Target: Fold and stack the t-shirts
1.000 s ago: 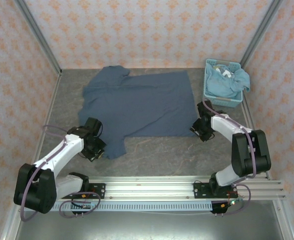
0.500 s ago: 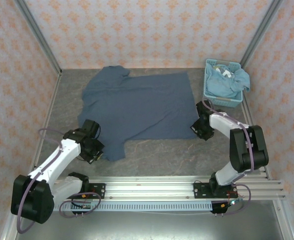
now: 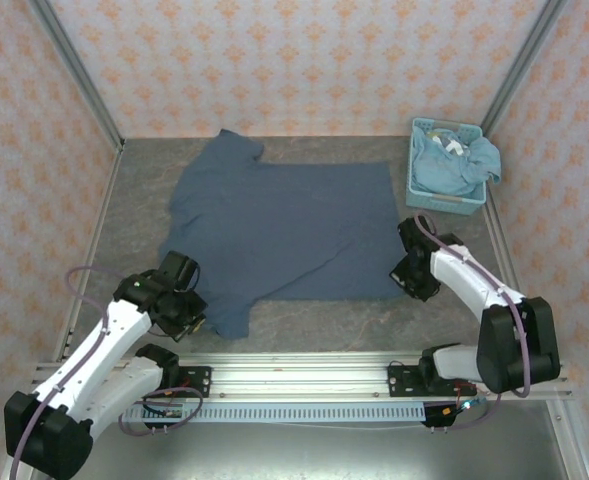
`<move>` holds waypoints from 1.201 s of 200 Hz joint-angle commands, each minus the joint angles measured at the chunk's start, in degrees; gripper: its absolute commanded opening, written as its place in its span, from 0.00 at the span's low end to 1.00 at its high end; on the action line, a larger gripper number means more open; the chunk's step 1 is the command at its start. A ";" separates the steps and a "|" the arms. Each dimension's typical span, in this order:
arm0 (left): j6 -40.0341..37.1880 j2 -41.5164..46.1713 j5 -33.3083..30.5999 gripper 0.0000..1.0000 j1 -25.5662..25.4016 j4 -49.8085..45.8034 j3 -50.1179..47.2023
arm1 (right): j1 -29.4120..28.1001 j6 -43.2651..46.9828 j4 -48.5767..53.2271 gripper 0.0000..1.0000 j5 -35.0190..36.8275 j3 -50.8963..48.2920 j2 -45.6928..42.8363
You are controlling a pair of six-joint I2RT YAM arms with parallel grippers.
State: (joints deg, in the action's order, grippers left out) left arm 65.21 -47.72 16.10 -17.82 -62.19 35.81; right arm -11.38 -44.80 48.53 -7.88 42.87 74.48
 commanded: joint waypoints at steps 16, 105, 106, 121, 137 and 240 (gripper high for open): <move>1.28 -0.66 -5.03 0.00 -0.72 -0.66 5.50 | -0.12 0.93 2.36 0.00 1.91 -1.04 1.46; 1.68 -1.30 -4.06 0.00 -0.83 0.84 4.35 | 0.02 -3.78 1.79 0.41 0.02 -5.18 -1.05; 1.68 -1.31 -4.06 0.00 -0.82 0.85 4.35 | 0.03 -3.79 1.68 0.41 -0.01 -5.26 -1.02; 1.50 -1.71 -3.89 0.00 -0.81 1.13 4.35 | 0.30 -4.16 0.01 0.40 -0.53 -6.04 -0.49; 1.33 -2.10 -3.74 0.00 -0.85 1.44 4.35 | 0.70 -4.38 -1.76 0.37 -0.46 -6.69 0.26; -2.30 -5.49 -7.86 0.00 -0.90 5.02 12.26 | 1.19 -4.21 -2.20 0.00 1.81 -4.17 -1.76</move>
State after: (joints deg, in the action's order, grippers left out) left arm 64.90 -52.58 12.12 -18.39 -58.65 43.83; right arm -10.46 -49.06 43.68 -8.54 36.75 75.31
